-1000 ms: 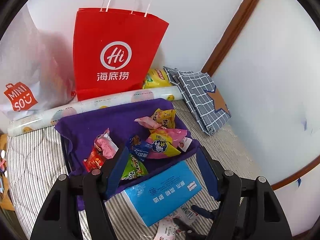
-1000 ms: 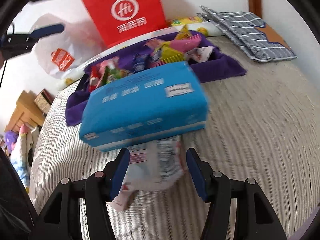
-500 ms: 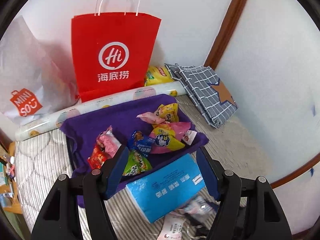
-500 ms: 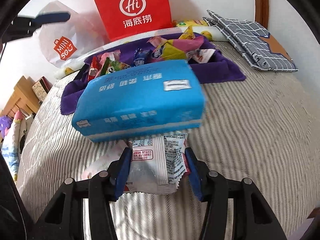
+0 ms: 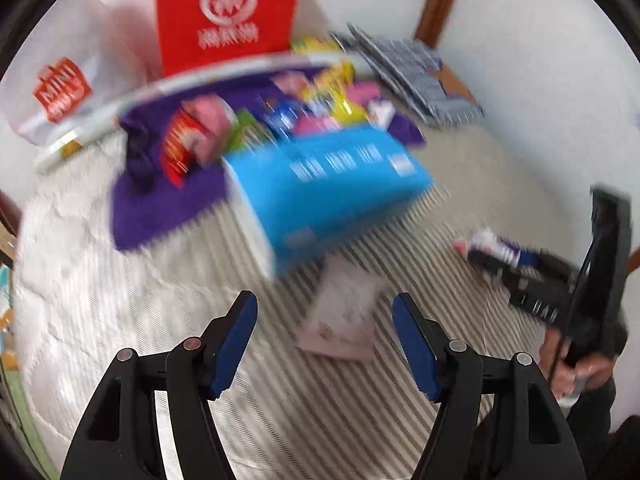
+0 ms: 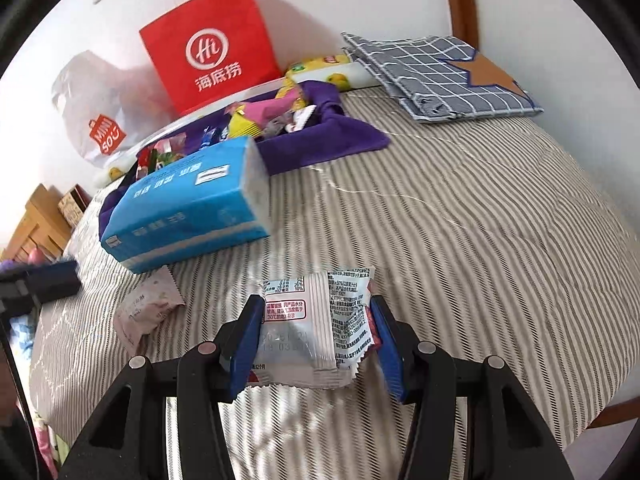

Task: Organize snacks
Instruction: 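Grasp the white printed snack packet with the right tool while the left tool grasps the pink pastry packet, then carry the white packet and pink pastry packet over the purple towel with both tools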

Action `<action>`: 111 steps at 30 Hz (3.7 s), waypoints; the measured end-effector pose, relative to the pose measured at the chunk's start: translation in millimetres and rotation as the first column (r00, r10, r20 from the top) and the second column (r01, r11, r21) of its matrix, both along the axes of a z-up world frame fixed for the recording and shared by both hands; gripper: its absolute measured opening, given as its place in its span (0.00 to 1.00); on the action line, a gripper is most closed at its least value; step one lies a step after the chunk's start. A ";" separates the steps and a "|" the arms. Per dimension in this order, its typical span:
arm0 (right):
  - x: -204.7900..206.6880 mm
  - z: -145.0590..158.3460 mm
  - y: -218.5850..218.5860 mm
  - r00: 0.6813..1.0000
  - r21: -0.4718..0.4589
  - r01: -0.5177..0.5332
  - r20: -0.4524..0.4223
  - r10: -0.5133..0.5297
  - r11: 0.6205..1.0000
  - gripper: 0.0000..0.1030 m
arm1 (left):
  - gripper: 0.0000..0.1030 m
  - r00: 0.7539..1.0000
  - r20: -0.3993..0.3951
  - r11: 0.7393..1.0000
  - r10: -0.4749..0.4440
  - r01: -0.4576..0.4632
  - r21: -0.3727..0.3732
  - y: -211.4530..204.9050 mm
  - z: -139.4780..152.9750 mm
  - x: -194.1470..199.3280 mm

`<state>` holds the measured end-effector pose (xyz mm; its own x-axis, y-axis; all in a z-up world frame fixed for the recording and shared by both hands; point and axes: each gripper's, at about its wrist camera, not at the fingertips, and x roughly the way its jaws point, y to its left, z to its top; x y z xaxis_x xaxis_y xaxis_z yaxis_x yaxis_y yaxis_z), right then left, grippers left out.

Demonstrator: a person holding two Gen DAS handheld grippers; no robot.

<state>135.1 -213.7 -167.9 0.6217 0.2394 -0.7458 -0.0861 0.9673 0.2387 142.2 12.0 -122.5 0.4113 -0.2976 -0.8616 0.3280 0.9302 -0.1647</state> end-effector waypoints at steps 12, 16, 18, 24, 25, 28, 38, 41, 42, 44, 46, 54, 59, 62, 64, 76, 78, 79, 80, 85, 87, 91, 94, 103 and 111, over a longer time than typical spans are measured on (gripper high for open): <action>-16.8 1.0 -11.4 0.996 -0.007 -0.059 0.066 0.059 0.998 0.50 | 0.42 0.990 0.106 0.979 0.094 -0.111 0.170 -35.8 -45.0 -6.8; 3.5 1.9 -11.8 0.993 0.030 -0.096 0.069 0.094 0.995 0.51 | 0.42 0.979 0.117 0.965 0.169 -0.188 0.181 -21.5 -46.0 -15.5; 14.8 5.0 -5.7 0.989 0.017 -0.122 0.081 0.120 0.992 0.51 | 0.42 0.969 0.134 0.951 0.206 -0.230 0.208 -10.1 -43.6 -20.0; 41.0 9.2 14.0 0.974 -0.046 -0.202 0.094 0.206 0.978 0.53 | 0.42 0.938 0.136 0.914 0.320 -0.343 0.218 26.1 -39.8 -11.6; 45.7 6.6 15.5 0.974 -0.059 -0.205 0.082 0.209 0.977 0.53 | 0.42 0.930 0.135 0.908 0.342 -0.364 0.206 32.8 -39.7 -8.4; 55.9 -3.7 17.0 0.973 -0.068 -0.223 0.043 0.226 0.972 0.53 | 0.42 0.910 0.121 0.893 0.397 -0.414 0.177 50.5 -43.3 0.5; 59.9 -17.8 28.7 0.970 -0.123 -0.238 0.014 0.242 0.963 0.58 | 0.45 0.894 0.190 0.888 0.405 -0.435 0.151 57.4 -53.0 9.0; 58.7 -18.9 34.4 0.971 -0.163 -0.236 0.010 0.241 0.958 0.58 | 0.48 0.886 0.181 0.886 0.427 -0.450 0.111 64.3 -54.5 8.3; 58.9 -19.3 36.1 0.971 -0.175 -0.236 0.007 0.241 0.956 0.58 | 0.48 0.884 0.178 0.885 0.432 -0.454 0.103 65.9 -54.4 8.7; 59.1 -19.5 38.7 0.971 -0.193 -0.235 0.006 0.241 0.953 0.58 | 0.48 0.884 0.180 0.884 0.432 -0.455 0.112 64.0 -54.2 9.3; 59.9 -19.4 38.7 0.970 -0.190 -0.236 0.005 0.241 0.953 0.59 | 0.49 0.881 0.184 0.879 0.435 -0.460 0.123 61.2 -54.1 9.4; 60.6 -20.0 39.6 0.971 -0.197 -0.235 0.003 0.240 0.952 0.59 | 0.63 0.896 0.171 0.895 0.409 -0.431 0.118 57.3 -56.1 11.2; 61.2 -20.3 39.4 0.970 -0.192 -0.238 0.003 0.243 0.952 0.60 | 0.67 0.900 0.169 0.898 0.401 -0.423 0.121 55.2 -57.2 12.7; 62.0 -19.0 40.1 0.970 -0.184 -0.238 0.002 0.242 0.954 0.60 | 0.67 0.902 0.163 0.903 0.399 -0.418 0.102 57.4 -56.2 13.0; 61.8 -18.8 40.1 0.970 -0.186 -0.237 0.002 0.241 0.954 0.59 | 0.67 0.901 0.162 0.903 0.402 -0.419 0.092 58.6 -55.9 12.5; 61.1 -19.7 34.7 0.974 -0.179 -0.220 0.010 0.225 0.959 0.54 | 0.42 0.893 0.174 0.899 0.416 -0.433 0.073 62.7 -53.5 9.7; 60.7 -19.7 34.7 0.975 -0.179 -0.217 0.011 0.223 0.960 0.53 | 0.42 0.894 0.171 0.901 0.415 -0.429 0.059 63.8 -53.1 8.4; 60.7 -19.7 34.4 0.975 -0.178 -0.217 0.011 0.222 0.960 0.53 | 0.41 0.895 0.170 0.902 0.413 -0.427 0.055 64.0 -52.9 7.8; 60.9 -19.6 34.1 0.975 -0.176 -0.217 0.011 0.222 0.960 0.53 | 0.41 0.895 0.169 0.903 0.412 -0.426 0.053 63.7 -52.8 7.3; 60.6 -18.8 29.6 0.976 -0.147 -0.212 0.015 0.217 0.966 0.50 | 0.40 0.899 0.165 0.909 0.407 -0.416 0.028 65.2 -52.0 2.9; 59.8 -18.0 27.7 0.976 -0.141 -0.213 0.017 0.218 0.967 0.49 | 0.40 0.898 0.164 0.908 0.409 -0.418 0.024 66.4 -51.5 0.6; 53.4 -15.6 28.1 0.976 -0.175 -0.214 0.014 0.219 0.961 0.48 | 0.39 0.895 0.178 0.907 0.409 -0.421 0.033 67.8 -47.5 -8.0; 48.0 -9.6 26.0 0.975 -0.154 -0.218 0.006 0.222 0.964 0.48 | 0.39 0.902 0.156 0.913 0.403 -0.407 -0.008 70.6 -40.1 -13.1; 30.7 29.4 26.9 0.975 -0.137 -0.203 0.067 0.213 0.970 0.48 | 0.39 0.928 0.162 0.942 0.336 -0.330 -0.066 56.9 -8.6 -21.9; 31.6 61.0 34.8 0.971 -0.133 -0.182 0.130 0.200 0.974 0.48 | 0.39 0.944 0.171 0.958 0.282 -0.266 -0.111 40.1 14.5 -8.4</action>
<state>166.7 -178.8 -106.9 0.6742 0.2786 -0.6840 -0.2966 0.9503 0.0948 133.8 52.2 -108.0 0.6351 -0.2201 -0.7404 0.0946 0.9735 -0.2082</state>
